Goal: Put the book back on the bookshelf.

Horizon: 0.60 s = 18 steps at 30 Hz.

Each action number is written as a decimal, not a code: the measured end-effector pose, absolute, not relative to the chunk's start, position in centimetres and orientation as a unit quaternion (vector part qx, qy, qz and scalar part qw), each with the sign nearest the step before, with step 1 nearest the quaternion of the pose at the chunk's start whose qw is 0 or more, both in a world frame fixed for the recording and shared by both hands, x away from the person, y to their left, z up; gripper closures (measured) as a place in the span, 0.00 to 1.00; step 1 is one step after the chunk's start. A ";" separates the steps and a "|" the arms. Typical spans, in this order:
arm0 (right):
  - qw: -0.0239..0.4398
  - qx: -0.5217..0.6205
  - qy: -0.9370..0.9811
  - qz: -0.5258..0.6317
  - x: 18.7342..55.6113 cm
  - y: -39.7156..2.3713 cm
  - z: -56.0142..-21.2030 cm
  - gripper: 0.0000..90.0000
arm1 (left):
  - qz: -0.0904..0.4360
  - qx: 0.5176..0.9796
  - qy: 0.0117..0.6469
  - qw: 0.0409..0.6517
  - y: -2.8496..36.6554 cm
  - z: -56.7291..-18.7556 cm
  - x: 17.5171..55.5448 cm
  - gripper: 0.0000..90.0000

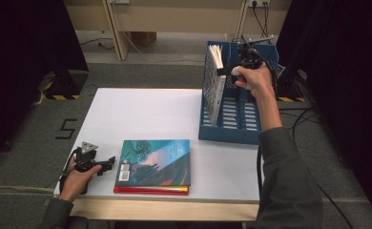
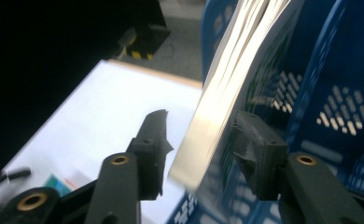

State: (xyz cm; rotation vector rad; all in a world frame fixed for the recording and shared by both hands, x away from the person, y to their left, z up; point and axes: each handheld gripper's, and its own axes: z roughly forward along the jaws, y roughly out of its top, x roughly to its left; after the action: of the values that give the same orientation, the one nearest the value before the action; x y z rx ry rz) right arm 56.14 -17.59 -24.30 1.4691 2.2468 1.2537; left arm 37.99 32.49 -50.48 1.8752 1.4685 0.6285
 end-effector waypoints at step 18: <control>0.086 0.476 0.776 0.406 56.0 -14.8 -26.7 0.75 | 0.240 0.718 0.562 0.332 32.5 -50.5 38.0 0.13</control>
State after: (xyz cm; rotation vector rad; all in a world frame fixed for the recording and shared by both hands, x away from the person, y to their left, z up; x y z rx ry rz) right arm 55.96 -14.84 -26.69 1.4173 2.3118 1.2102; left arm 38.01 32.49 -50.47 1.8766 1.4692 0.6284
